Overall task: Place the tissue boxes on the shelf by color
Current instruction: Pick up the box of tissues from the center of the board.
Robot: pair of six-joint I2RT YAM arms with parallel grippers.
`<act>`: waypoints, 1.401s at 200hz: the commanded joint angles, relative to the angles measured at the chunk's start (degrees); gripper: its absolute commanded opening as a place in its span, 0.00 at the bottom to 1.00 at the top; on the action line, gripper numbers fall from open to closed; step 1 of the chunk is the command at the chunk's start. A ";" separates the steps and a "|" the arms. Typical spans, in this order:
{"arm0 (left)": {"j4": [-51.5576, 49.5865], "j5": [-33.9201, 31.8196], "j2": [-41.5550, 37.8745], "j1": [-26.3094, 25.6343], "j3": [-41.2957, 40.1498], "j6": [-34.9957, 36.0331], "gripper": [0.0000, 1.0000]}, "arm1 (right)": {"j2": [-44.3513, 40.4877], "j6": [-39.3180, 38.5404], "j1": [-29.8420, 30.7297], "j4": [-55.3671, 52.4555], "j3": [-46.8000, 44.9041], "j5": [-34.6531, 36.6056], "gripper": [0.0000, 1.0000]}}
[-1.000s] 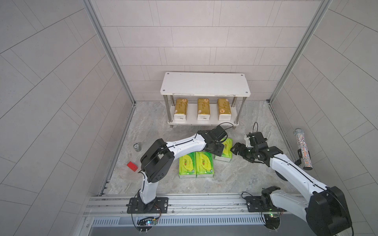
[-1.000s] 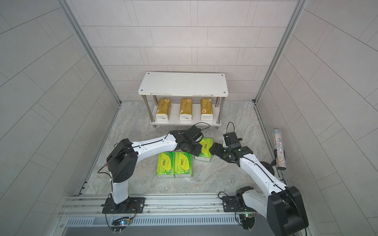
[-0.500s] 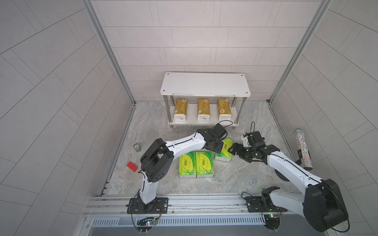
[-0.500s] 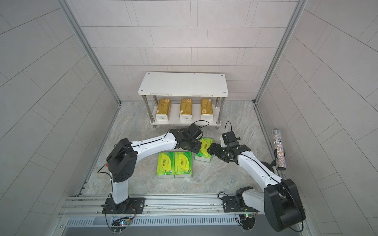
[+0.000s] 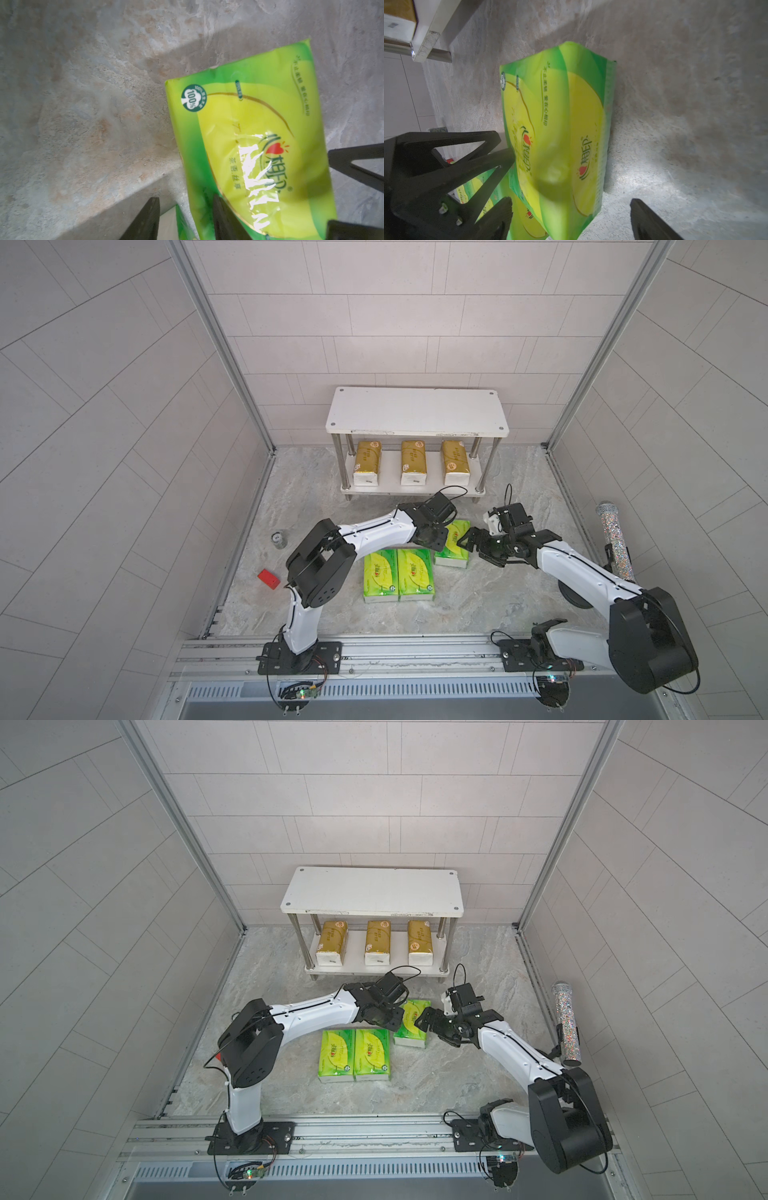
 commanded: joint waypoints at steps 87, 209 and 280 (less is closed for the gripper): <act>-0.86 -1.60 2.35 2.07 -4.59 0.60 0.48 | 5.29 8.28 -0.27 12.40 -4.08 -1.30 0.96; -0.31 0.05 3.16 2.65 -5.02 0.69 0.48 | 13.08 14.18 -0.09 28.56 -7.36 -5.94 0.94; -0.34 1.08 4.03 2.58 -4.52 0.77 0.47 | 14.94 18.65 0.61 37.22 -8.95 -8.06 0.84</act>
